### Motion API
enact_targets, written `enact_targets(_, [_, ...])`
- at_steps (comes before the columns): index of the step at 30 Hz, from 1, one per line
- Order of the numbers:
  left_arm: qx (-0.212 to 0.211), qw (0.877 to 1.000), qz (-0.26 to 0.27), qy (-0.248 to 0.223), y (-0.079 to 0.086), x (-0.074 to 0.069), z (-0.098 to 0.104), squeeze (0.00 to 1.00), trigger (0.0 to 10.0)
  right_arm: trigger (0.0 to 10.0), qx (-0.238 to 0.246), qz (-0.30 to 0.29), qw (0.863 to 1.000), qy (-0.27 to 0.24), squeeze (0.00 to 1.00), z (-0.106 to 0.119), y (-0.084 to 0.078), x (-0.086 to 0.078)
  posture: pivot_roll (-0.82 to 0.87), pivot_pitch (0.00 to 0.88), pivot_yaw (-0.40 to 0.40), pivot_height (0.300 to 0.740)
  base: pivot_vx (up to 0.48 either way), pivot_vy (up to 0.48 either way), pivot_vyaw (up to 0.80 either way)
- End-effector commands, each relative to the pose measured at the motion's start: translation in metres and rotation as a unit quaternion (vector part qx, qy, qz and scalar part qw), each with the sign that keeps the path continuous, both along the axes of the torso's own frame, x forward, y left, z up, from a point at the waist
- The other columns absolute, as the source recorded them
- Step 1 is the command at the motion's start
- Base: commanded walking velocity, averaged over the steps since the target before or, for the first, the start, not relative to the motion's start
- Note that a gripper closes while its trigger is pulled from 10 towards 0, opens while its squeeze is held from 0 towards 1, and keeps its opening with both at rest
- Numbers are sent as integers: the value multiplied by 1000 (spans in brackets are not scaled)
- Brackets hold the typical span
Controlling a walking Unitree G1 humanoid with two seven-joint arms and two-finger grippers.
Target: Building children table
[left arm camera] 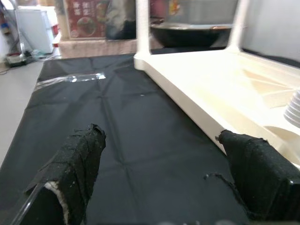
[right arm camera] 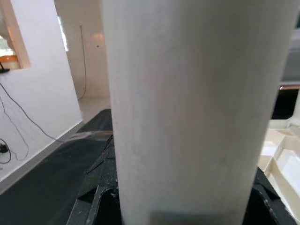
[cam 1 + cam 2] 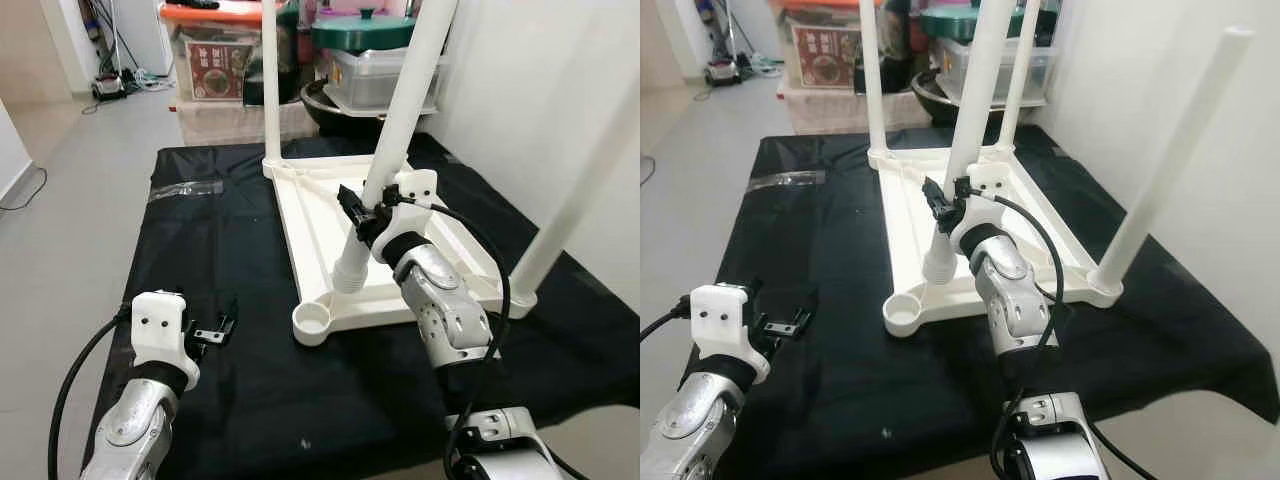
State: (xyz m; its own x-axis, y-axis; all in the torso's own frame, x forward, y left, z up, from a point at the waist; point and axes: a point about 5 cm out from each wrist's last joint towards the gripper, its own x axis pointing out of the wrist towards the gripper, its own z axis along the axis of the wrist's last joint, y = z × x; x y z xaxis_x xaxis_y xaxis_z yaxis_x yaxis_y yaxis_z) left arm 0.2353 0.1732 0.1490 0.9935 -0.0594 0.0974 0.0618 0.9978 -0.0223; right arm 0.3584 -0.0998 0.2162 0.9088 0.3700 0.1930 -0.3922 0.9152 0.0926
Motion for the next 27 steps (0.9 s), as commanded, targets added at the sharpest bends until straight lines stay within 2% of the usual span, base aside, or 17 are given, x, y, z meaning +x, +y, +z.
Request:
enact_targets(1, [-9, 1000, -8, -5, -3, 2, 3, 0, 10000, 10000, 0, -8, 1000, -8, 0, 3, -5, 1, 34, 0, -43, 740, 0, 0, 0])
enact_targets(10, [-19, 1000, -19, -3, -7, 1, 2, 0, 10000, 10000, -1, -8, 1000, -7, 0, 3, -7, 2, 34, 0, -48, 740, 0, 0, 0])
enact_targets(22, [-17, 999, -28, -3, -12, 0, 1, 0, 10000, 10000, -5, -4, 1000, -10, 0, 4, -7, 3, 30, 0, -52, 740, 0, 411, 0])
enact_targets(27, [-23, 999, -25, -1, -12, -1, 0, 0, 10000, 10000, -11, -2, 1000, -6, 0, 5, -9, 3, 26, 0, -54, 740, 0, 0, 0])
